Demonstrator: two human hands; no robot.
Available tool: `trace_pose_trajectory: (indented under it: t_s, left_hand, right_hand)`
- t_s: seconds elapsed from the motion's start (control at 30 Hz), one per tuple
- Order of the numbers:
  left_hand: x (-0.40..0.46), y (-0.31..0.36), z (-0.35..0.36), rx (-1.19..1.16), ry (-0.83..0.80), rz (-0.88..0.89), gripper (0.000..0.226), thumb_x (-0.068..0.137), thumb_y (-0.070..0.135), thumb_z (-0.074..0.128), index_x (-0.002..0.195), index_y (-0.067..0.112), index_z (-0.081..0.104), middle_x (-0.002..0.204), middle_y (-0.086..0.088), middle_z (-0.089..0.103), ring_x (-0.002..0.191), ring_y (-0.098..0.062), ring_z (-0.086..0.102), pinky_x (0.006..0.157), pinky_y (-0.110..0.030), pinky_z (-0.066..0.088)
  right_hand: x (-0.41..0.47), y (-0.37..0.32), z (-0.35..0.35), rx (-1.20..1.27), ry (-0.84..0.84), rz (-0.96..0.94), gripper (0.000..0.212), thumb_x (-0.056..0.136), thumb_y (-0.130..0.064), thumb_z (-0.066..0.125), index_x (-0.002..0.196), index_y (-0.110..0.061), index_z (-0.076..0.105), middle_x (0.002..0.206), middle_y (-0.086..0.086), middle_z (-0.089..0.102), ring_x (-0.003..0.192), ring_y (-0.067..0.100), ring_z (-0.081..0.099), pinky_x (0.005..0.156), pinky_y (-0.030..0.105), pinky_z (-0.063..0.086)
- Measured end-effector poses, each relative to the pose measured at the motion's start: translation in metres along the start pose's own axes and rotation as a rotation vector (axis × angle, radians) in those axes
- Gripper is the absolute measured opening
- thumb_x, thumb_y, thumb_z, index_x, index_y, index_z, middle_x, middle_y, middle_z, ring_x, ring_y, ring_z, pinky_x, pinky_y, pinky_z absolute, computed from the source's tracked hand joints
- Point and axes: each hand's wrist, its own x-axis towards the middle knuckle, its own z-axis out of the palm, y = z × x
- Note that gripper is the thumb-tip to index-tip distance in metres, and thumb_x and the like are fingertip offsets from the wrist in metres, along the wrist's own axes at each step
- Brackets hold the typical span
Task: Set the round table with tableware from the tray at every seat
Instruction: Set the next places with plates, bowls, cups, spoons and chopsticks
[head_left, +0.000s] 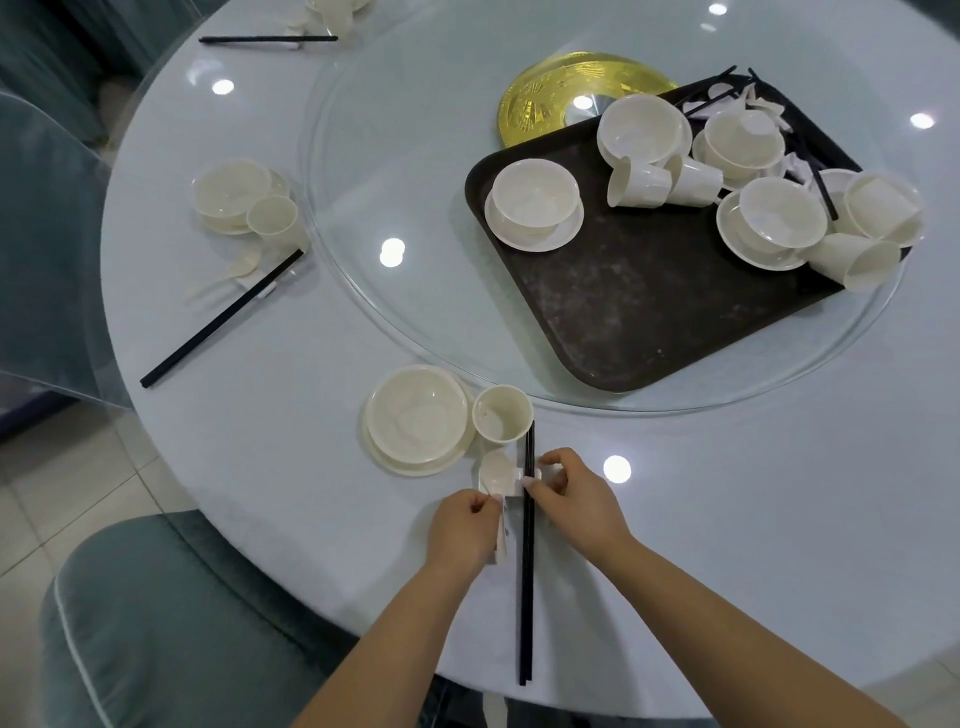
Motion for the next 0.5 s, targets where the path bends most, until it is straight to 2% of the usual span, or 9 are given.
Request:
trace_pose_trajectory:
  t_s: [0.13,0.27,0.4,0.5]
  left_hand:
    - [0.002,0.001,0.0,0.009,0.01,-0.01,0.034,0.096,0.028,0.054,0.067,0.011,0.055,0.067,-0.01,0.066,0.059,-0.024,0.064,0.058,-0.032,0.057]
    - [0.002,0.003,0.001,-0.007,0.008,-0.039,0.033,0.095,0.03,0.055,0.069,0.01,0.057,0.08,-0.017,0.071,0.075,-0.033,0.069,0.071,-0.045,0.06]
    - [0.003,0.004,0.001,-0.019,0.012,-0.055,0.032,0.094,0.03,0.055,0.069,0.01,0.055,0.084,-0.02,0.071,0.08,-0.036,0.069,0.076,-0.049,0.058]
    - [0.003,0.004,0.001,-0.018,0.015,-0.048,0.033,0.093,0.029,0.055,0.067,0.011,0.052,0.081,-0.02,0.071,0.077,-0.037,0.069,0.075,-0.049,0.059]
  right_hand:
    - [-0.007,0.001,0.007,-0.056,-0.018,0.003,0.035,0.086,-0.048,0.066,0.108,-0.041,0.04,0.073,-0.01,0.061,0.067,0.01,0.061,0.061,0.017,0.05]
    - [-0.007,0.005,0.006,-0.045,-0.004,0.002,0.033,0.089,-0.04,0.066,0.115,-0.033,0.047,0.072,-0.009,0.06,0.067,0.009,0.06,0.06,0.018,0.049]
    - [-0.002,0.002,0.003,-0.023,0.001,0.002,0.027,0.088,-0.039,0.066,0.109,-0.033,0.051,0.069,-0.008,0.06,0.066,0.008,0.059,0.057,0.016,0.042]
    - [0.003,-0.002,0.0,0.004,0.015,0.005,0.022,0.086,-0.038,0.069,0.101,-0.034,0.053,0.065,-0.008,0.058,0.064,0.006,0.057,0.057,0.016,0.038]
